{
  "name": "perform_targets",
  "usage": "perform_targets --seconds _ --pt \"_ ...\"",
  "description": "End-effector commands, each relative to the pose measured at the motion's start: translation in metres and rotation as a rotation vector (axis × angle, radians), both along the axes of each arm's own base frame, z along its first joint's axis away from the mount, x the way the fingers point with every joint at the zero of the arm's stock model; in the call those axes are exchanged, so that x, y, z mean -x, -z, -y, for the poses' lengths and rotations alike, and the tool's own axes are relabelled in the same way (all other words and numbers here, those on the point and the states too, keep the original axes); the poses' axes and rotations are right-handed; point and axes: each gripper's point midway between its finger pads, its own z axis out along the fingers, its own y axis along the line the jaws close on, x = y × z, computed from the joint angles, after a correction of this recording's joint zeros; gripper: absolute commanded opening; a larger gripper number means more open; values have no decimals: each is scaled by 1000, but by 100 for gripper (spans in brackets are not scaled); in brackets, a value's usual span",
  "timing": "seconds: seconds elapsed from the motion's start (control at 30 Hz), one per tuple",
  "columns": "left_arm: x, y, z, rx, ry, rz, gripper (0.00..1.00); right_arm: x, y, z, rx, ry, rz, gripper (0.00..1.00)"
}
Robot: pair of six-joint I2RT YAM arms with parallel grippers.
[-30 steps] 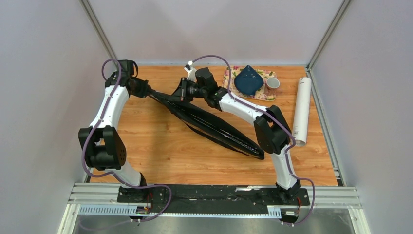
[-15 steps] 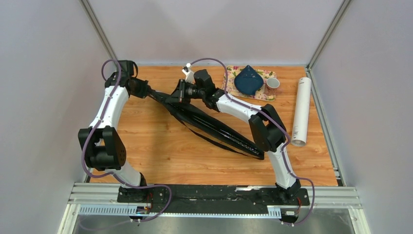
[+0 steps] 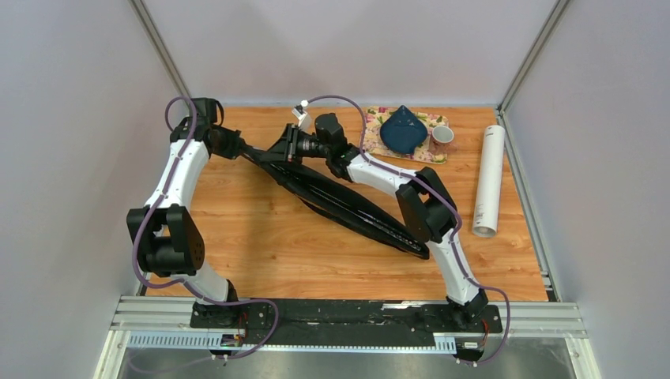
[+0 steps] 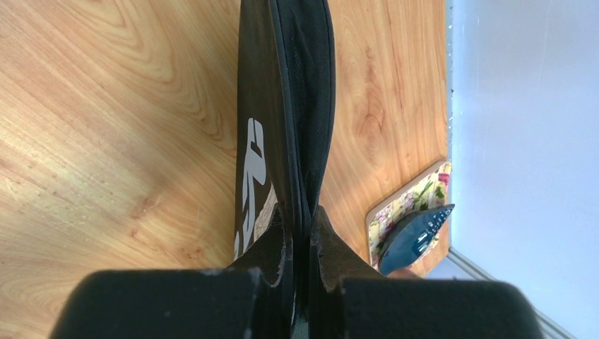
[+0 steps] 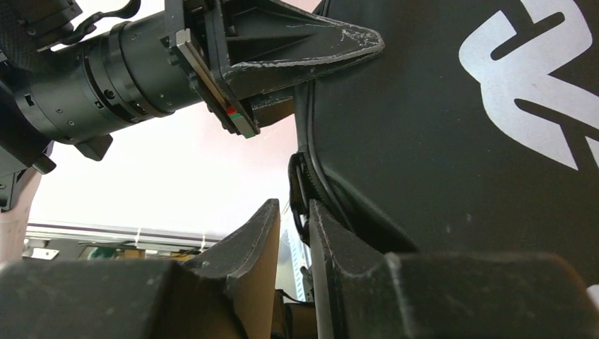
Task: Pack up the badminton gear
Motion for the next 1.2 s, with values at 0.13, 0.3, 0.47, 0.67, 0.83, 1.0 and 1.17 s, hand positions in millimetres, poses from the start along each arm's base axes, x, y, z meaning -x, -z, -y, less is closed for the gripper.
perform_targets --seconds 0.13,0.3,0.47,0.67,0.83,1.0,1.17 --pt "19 -4 20 121 21 -34 0 -6 -13 -7 -144 -32 -109 29" --pt "19 -6 20 123 24 -29 0 -9 -13 -5 -169 -34 -141 27" --pt "18 -8 21 122 24 -18 0 -7 -8 -4 -172 -35 -174 22" --pt "19 -6 21 123 26 -24 0 -10 -5 -6 -168 -37 -202 10" --pt "19 -7 20 122 26 -21 0 -11 -4 -7 -147 -31 -190 0" --pt "20 -6 19 114 20 -27 0 -8 -12 -3 -149 -34 -152 0" --pt "25 -5 3 58 -67 -40 0 -1 -19 20 -10 43 1 0"
